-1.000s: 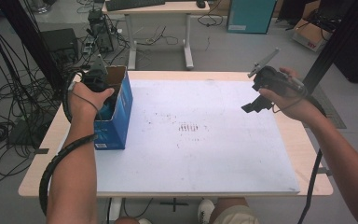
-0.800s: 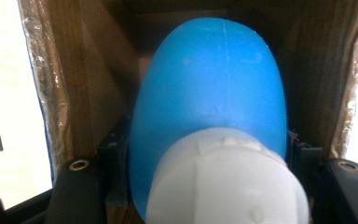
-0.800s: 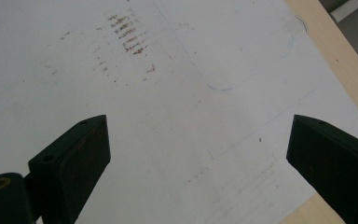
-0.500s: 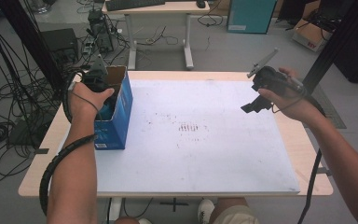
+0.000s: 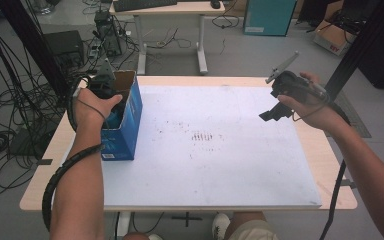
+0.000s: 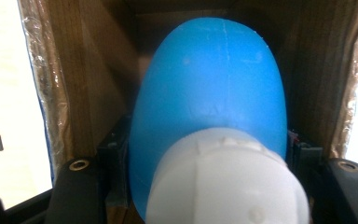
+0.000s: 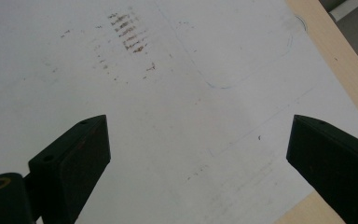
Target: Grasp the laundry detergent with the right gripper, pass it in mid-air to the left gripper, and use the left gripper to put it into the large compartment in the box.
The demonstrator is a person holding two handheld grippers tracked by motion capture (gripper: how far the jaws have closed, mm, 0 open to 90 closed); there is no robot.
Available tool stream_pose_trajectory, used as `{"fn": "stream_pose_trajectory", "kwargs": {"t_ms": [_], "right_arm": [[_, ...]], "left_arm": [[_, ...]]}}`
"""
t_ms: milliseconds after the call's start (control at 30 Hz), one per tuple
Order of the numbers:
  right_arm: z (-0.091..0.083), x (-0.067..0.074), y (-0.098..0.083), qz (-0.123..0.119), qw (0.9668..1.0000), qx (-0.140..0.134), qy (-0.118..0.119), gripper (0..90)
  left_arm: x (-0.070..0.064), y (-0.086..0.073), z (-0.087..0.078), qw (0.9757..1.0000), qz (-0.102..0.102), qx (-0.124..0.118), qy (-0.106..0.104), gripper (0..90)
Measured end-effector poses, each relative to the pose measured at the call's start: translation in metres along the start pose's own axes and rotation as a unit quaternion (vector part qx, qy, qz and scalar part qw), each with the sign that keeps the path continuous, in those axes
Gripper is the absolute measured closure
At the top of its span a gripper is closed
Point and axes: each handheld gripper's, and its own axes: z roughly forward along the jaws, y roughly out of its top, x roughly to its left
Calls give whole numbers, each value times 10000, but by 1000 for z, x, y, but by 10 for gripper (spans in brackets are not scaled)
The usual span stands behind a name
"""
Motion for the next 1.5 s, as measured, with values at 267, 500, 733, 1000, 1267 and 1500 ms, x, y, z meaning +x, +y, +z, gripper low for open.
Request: {"fn": "stream_pose_trajectory", "kwargs": {"t_ms": [267, 500, 733, 1000, 1267, 1500], "right_arm": [[0, 0, 1, -27, 10000, 2, 2, 62], [0, 0, 1, -45, 10000, 52, 7, 62], [0, 0, 1, -46, 10000, 46, 1, 62], [0, -1, 0, -36, 10000, 60, 1, 62], [1, 0, 1, -44, 10000, 45, 14, 62], [1, 0, 1, 6, 10000, 10, 3, 62]], "left_arm": [[0, 0, 0, 10000, -5, -4, -12, 361], [1, 0, 0, 10000, 7, 10, -40, 360], [1, 0, 0, 10000, -5, -6, -30, 360], [1, 0, 0, 10000, -17, 2, -39, 360], [1, 0, 0, 10000, -3, 14, -43, 359], [1, 0, 0, 10000, -8, 14, -48, 359]]}}
